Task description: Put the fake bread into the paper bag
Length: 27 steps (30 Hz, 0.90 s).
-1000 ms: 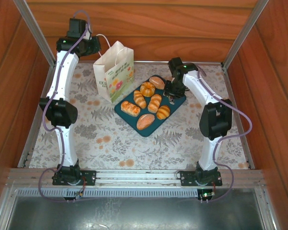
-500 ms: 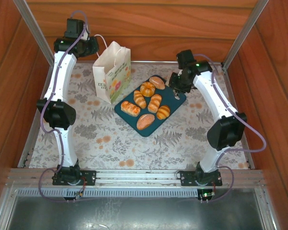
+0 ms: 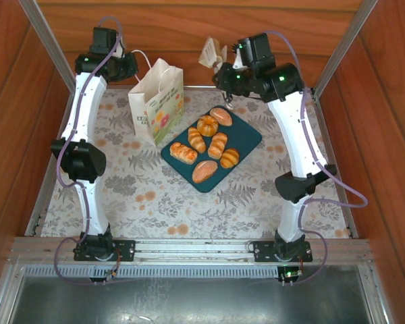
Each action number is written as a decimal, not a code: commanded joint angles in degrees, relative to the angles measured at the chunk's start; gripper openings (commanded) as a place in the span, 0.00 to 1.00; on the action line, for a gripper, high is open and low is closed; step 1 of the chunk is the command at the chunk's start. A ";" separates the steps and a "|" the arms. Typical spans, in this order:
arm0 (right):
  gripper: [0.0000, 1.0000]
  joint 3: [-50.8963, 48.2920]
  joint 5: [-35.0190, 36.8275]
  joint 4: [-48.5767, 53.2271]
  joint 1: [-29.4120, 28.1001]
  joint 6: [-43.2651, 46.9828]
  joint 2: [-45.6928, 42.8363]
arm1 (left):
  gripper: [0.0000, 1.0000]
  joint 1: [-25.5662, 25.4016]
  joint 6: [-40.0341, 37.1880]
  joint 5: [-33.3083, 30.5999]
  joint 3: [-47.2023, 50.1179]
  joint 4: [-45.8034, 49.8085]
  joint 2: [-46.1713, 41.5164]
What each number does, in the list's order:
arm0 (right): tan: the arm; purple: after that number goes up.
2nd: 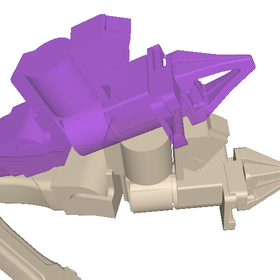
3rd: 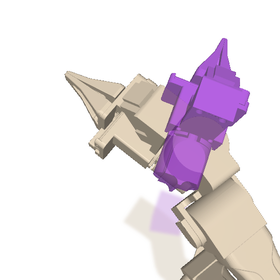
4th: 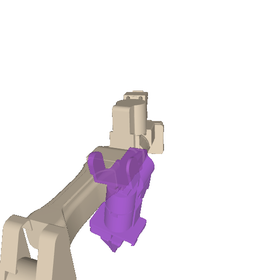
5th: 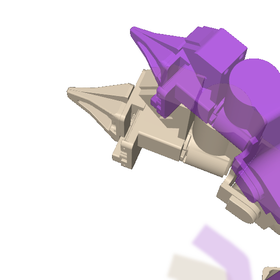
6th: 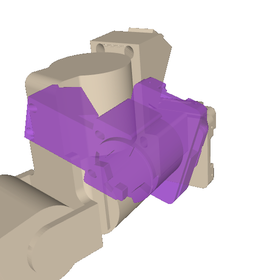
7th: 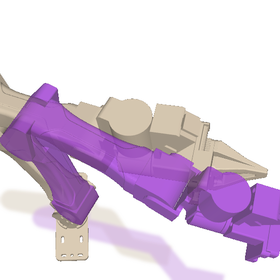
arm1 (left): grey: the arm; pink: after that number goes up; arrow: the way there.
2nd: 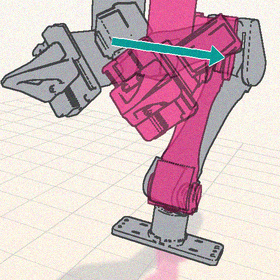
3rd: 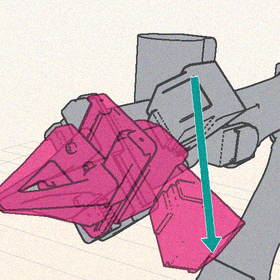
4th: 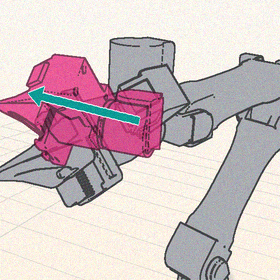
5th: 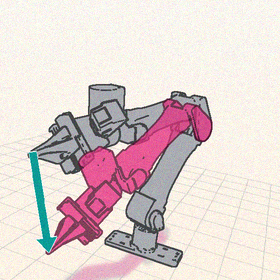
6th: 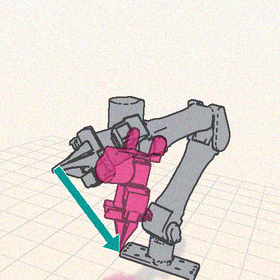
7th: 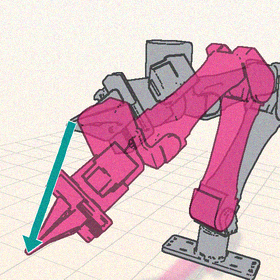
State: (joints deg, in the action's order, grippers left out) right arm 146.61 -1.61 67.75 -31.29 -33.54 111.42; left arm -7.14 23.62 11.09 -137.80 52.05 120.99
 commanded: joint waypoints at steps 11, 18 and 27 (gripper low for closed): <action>0.29 1.14 -2.78 -17.26 -4.38 0.49 4.52 | 0.00 0.95 2.57 2.38 -0.62 0.64 -2.08; 0.30 1.85 -4.89 -20.72 -5.00 -0.02 7.62 | 0.00 0.95 2.82 3.15 -0.55 0.67 -2.12; 0.32 2.45 -7.99 -21.32 -5.89 -0.83 11.24 | 0.00 0.90 2.75 3.59 -0.60 0.64 -2.16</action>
State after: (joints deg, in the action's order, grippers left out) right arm 147.09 -7.22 50.19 -36.49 -34.09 122.13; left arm -6.59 25.71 13.82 -137.80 52.05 120.92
